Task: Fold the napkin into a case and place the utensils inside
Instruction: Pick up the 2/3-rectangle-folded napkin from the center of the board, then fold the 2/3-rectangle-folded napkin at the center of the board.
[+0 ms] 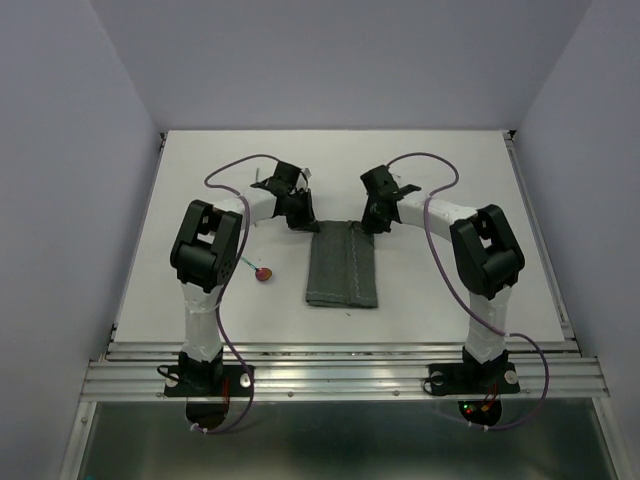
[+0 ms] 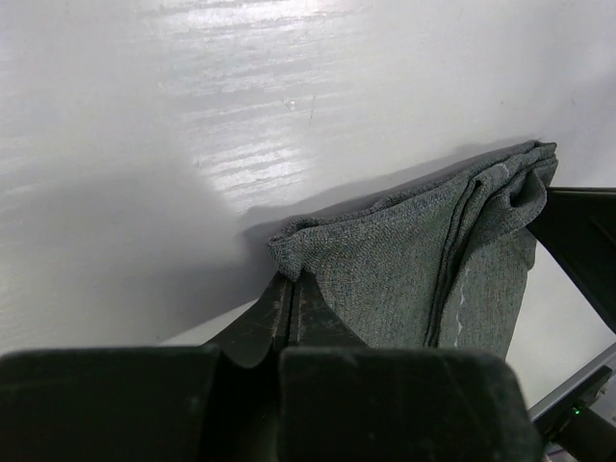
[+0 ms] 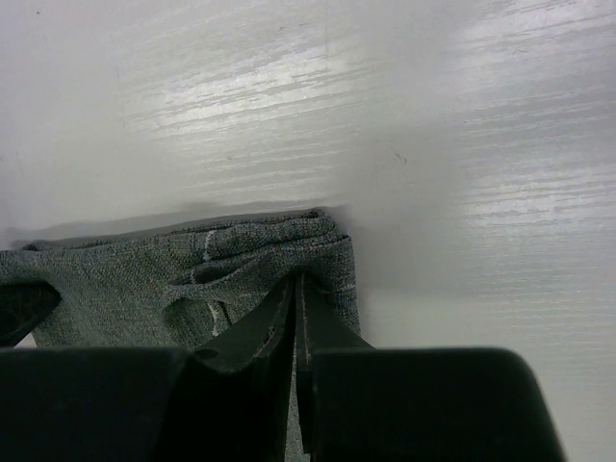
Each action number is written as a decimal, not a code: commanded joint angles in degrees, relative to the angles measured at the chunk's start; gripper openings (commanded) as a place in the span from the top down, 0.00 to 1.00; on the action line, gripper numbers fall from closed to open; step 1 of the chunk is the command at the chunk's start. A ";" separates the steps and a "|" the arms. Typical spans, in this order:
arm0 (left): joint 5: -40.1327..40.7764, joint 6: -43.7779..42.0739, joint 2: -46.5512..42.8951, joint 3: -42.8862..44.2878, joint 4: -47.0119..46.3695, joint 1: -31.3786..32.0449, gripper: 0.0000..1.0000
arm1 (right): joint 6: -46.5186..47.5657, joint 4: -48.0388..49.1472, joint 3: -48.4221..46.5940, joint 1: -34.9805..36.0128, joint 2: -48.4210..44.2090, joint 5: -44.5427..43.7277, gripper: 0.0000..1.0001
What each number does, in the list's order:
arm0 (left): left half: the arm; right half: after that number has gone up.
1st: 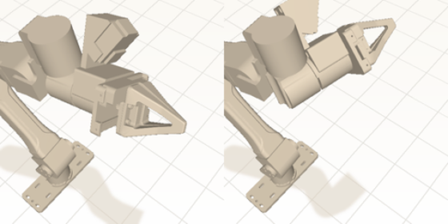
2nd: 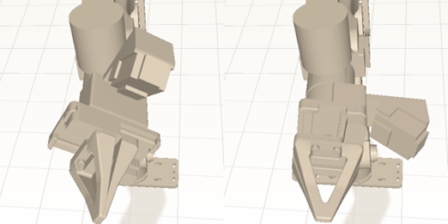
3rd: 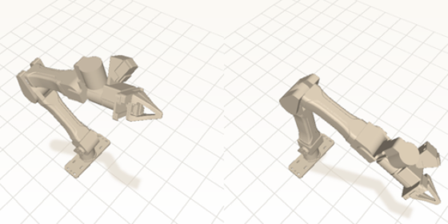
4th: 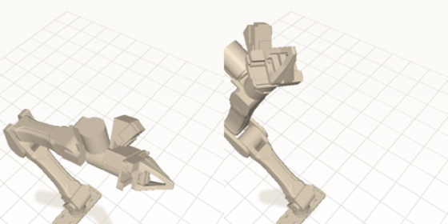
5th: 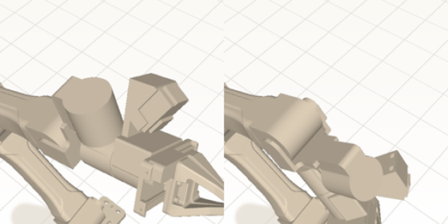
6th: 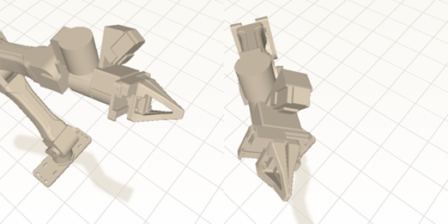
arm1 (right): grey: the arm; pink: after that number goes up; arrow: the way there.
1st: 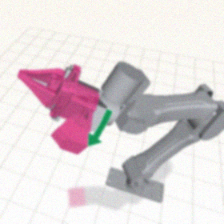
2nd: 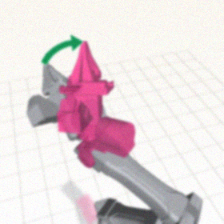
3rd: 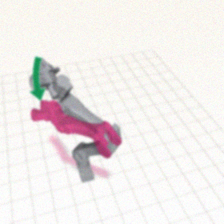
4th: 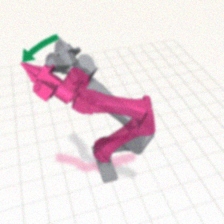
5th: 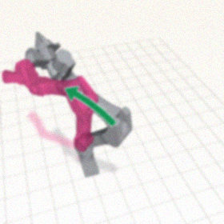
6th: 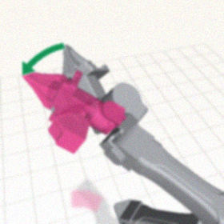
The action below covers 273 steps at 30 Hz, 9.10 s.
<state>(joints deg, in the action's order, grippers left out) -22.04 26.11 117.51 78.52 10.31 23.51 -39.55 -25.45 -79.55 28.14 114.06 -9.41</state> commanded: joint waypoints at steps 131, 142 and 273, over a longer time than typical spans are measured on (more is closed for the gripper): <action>10.27 0.08 -3.69 12.54 11.58 12.62 1.00 | -11.43 -2.23 8.01 -0.02 -0.68 -2.63 0.92; 6.76 1.23 -7.48 11.30 9.65 12.70 1.00 | -12.39 -2.67 7.92 -0.54 -1.12 -3.16 0.93; -0.60 6.51 -21.98 -24.12 -7.84 6.90 1.00 | -12.74 13.32 22.95 -6.61 -9.56 11.70 0.99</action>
<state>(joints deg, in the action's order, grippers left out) -14.83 35.35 95.22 54.65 4.47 30.26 -51.92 -9.98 -58.28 21.91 102.48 5.23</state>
